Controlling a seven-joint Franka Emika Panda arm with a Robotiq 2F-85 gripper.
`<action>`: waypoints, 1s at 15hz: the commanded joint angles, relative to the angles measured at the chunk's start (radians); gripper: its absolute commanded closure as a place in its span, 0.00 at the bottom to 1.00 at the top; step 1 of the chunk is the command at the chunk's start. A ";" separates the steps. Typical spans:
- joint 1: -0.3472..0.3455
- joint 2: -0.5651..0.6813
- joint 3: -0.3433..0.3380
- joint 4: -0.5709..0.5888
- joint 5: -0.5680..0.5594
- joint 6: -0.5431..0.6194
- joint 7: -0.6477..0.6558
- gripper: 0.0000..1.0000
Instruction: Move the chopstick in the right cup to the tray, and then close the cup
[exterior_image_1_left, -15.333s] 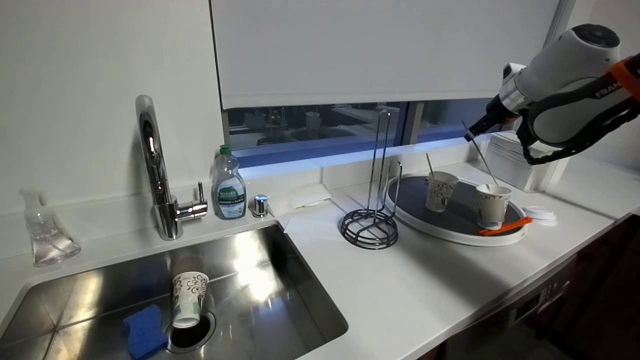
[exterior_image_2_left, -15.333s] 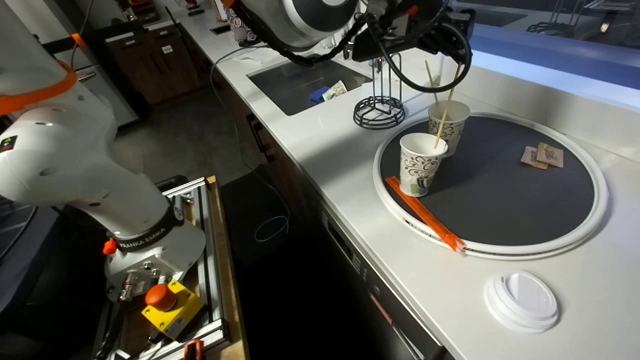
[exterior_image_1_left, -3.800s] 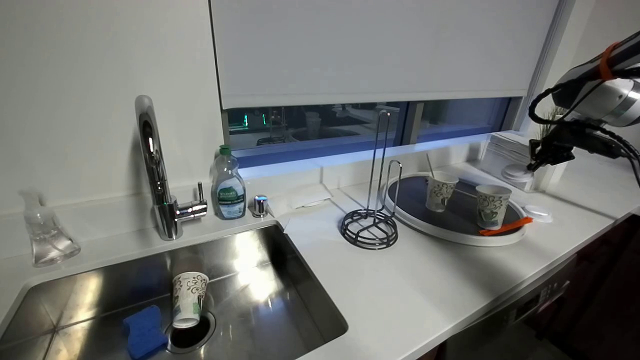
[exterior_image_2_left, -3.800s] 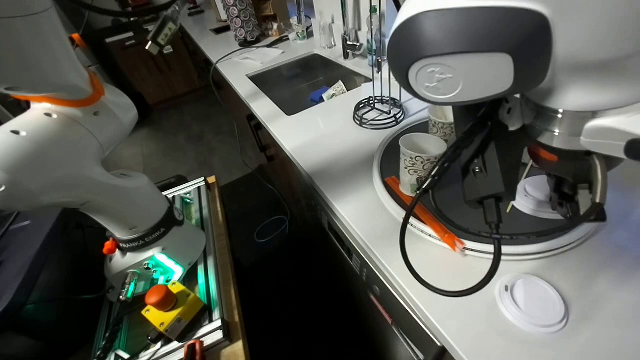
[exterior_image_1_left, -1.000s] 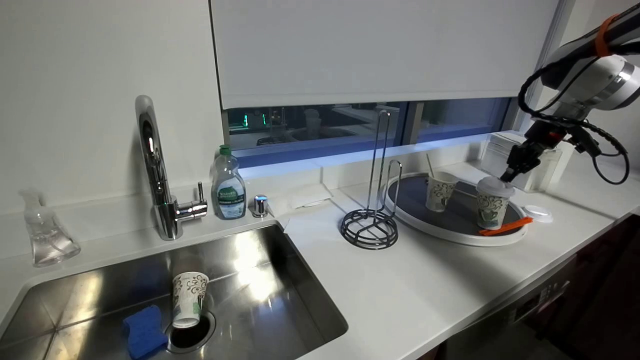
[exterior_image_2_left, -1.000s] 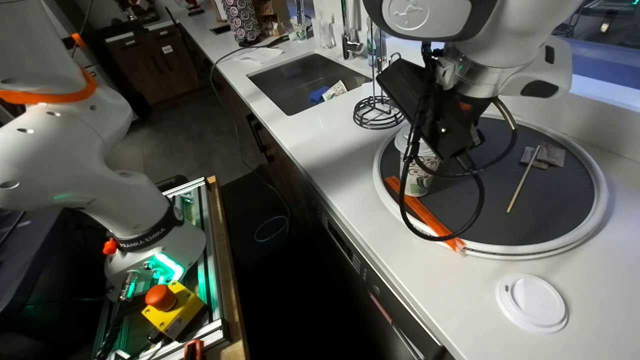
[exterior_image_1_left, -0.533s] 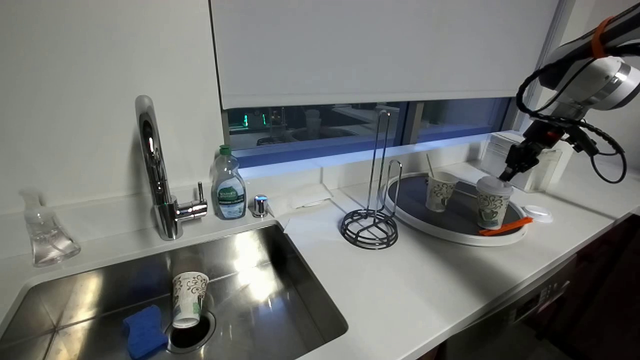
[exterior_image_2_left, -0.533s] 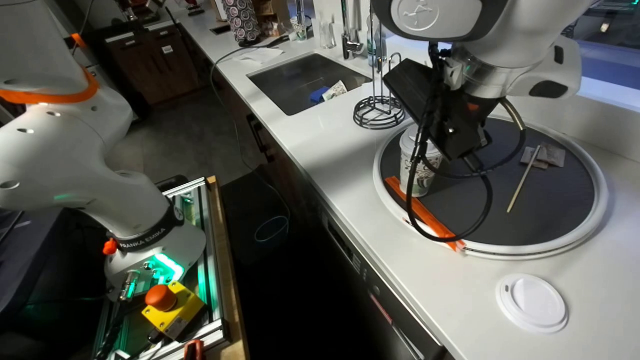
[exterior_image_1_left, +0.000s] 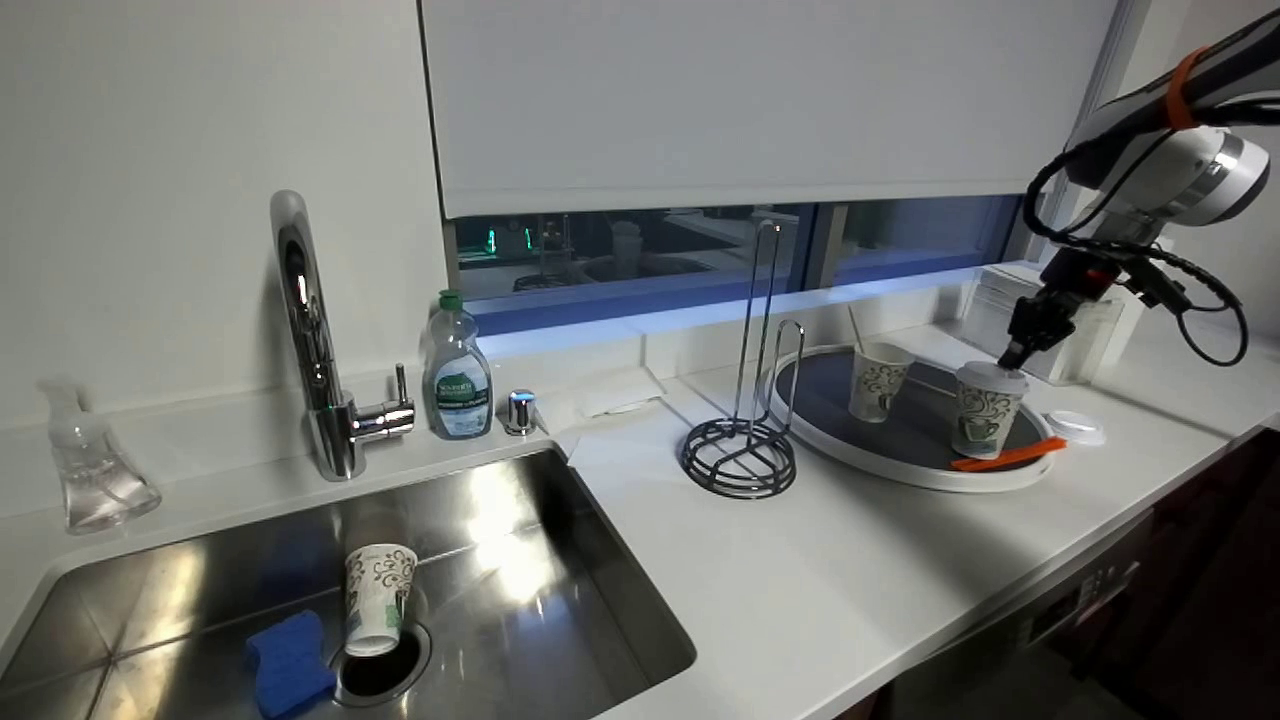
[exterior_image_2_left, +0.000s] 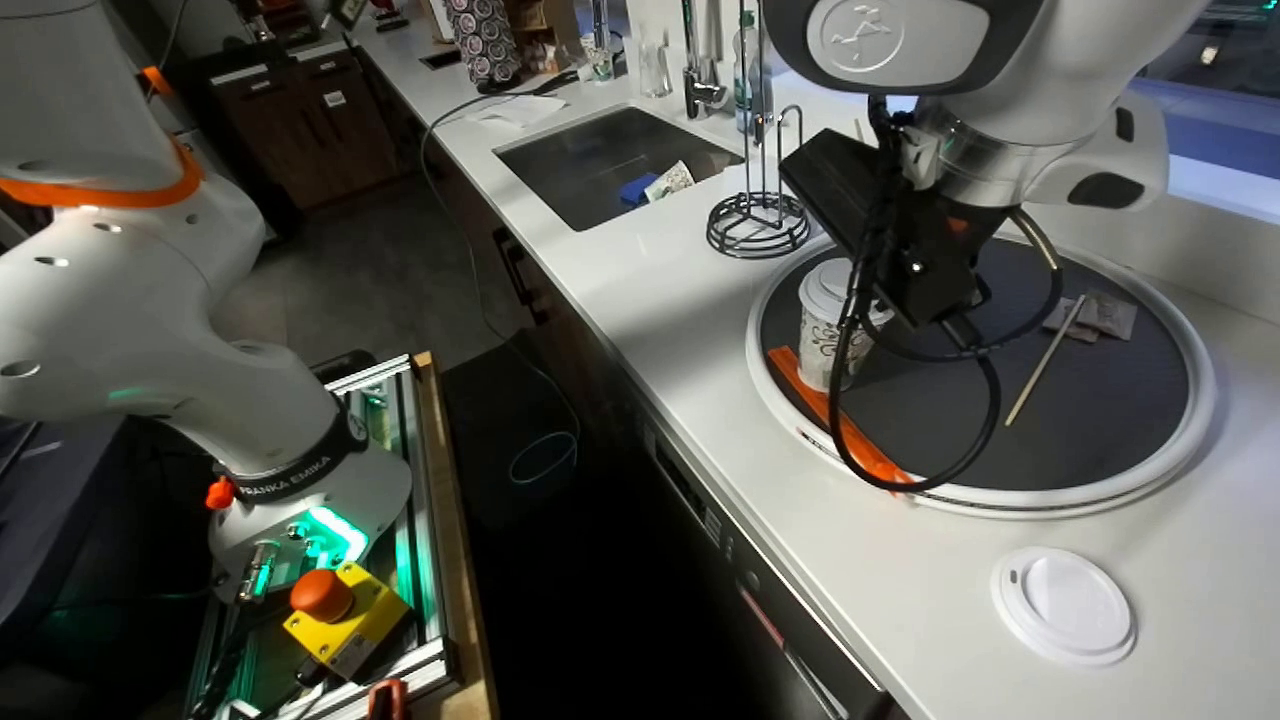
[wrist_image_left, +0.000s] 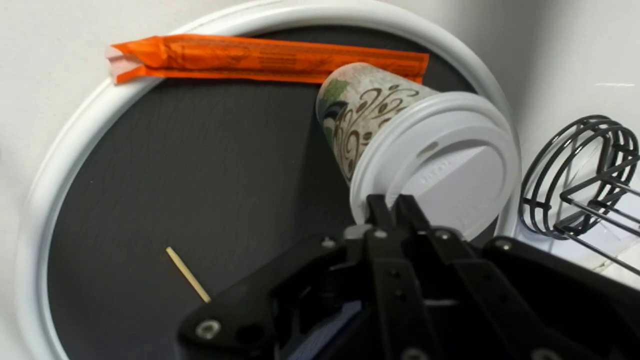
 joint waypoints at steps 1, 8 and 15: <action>0.005 0.020 -0.001 0.026 -0.033 -0.018 0.028 0.59; 0.004 0.011 0.004 0.019 -0.034 -0.013 0.019 0.06; 0.005 -0.010 0.003 0.005 -0.037 -0.004 0.016 0.00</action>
